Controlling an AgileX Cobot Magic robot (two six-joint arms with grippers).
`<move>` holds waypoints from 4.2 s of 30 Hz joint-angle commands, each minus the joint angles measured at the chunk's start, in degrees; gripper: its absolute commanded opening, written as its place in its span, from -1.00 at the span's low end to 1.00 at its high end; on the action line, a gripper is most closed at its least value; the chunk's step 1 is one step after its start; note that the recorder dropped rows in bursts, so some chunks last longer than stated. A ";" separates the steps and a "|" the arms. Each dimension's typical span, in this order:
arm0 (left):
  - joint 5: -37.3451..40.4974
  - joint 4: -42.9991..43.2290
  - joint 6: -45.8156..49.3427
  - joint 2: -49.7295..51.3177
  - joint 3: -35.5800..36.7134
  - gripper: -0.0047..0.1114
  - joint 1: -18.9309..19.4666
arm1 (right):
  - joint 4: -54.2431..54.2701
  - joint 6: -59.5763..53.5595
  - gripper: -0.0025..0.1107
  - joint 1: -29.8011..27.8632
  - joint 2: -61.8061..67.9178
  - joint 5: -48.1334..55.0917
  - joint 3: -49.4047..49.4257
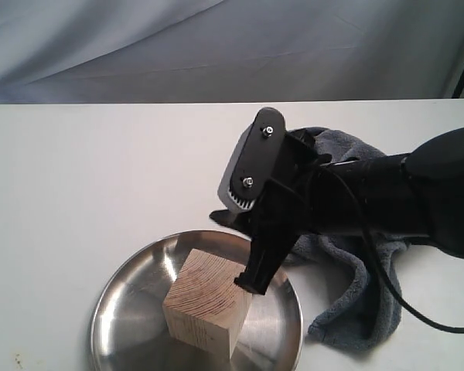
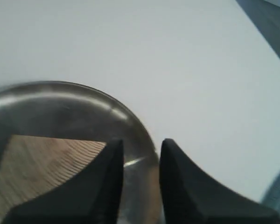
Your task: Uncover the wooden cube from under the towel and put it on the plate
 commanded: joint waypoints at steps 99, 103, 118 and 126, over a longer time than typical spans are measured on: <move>-0.13 -0.48 -0.10 -0.18 0.24 -0.92 0.05 | -57.40 73.40 -0.96 -50.71 5.34 -13.51 -0.21; -0.13 -0.48 -0.10 -0.18 0.24 -0.92 0.05 | -59.50 73.40 -0.96 -50.71 -6.59 -10.56 4.33; -0.13 -0.48 -0.10 -0.18 0.24 -0.92 0.05 | -32.30 99.97 -0.96 -50.71 -37.48 -0.70 15.12; -0.13 -0.48 -0.10 -0.18 0.24 -0.92 0.05 | 1.68 114.16 -0.96 -50.71 -38.58 -1.41 15.12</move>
